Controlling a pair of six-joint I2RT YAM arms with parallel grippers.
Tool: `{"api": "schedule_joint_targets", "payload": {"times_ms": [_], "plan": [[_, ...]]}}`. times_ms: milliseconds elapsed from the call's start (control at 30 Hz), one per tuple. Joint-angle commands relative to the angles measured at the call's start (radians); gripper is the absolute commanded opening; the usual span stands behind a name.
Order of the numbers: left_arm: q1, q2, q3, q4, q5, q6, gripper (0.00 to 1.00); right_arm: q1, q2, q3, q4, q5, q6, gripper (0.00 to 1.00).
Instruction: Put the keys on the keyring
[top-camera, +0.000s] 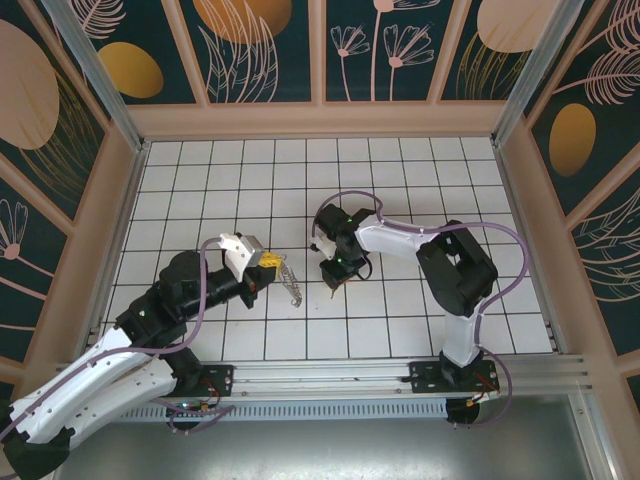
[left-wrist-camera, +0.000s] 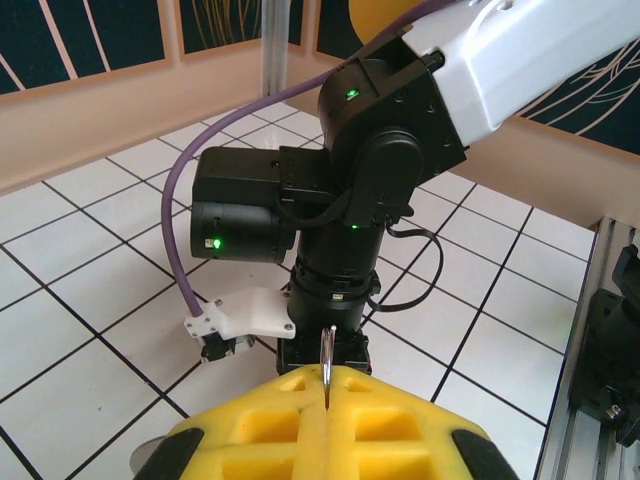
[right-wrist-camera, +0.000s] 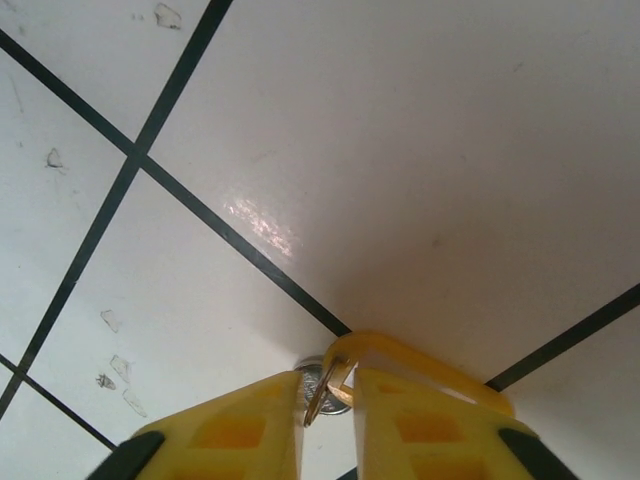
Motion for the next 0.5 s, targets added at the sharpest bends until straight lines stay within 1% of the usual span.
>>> {"api": "schedule_joint_targets", "payload": {"times_ms": [0, 133, 167, 267, 333, 400, 467], "plan": [[0.000, -0.013, 0.015, 0.019, -0.014, -0.010, 0.00, 0.004, 0.005, 0.004, -0.006, 0.009, -0.017, 0.15], [0.000, -0.012, 0.015, 0.019, -0.013, -0.011, 0.00, 0.004, -0.001, 0.002, -0.005, 0.013, -0.015, 0.01], [0.000, -0.012, 0.015, 0.019, -0.013, -0.013, 0.00, 0.004, -0.006, -0.001, -0.004, 0.016, -0.013, 0.00], [0.000, -0.007, 0.014, 0.018, -0.012, -0.013, 0.00, 0.005, -0.045, -0.023, 0.012, 0.041, 0.005, 0.00], [0.000, -0.004, 0.015, 0.018, -0.012, -0.012, 0.00, 0.008, -0.098, -0.063, 0.050, 0.066, 0.028, 0.00], [0.001, -0.002, 0.015, 0.018, -0.010, -0.014, 0.00, 0.021, -0.168, -0.126, 0.119, 0.096, 0.046, 0.00], [0.000, 0.002, 0.016, 0.019, -0.006, -0.014, 0.00, 0.056, -0.256, -0.217, 0.223, 0.152, 0.077, 0.00]]}}
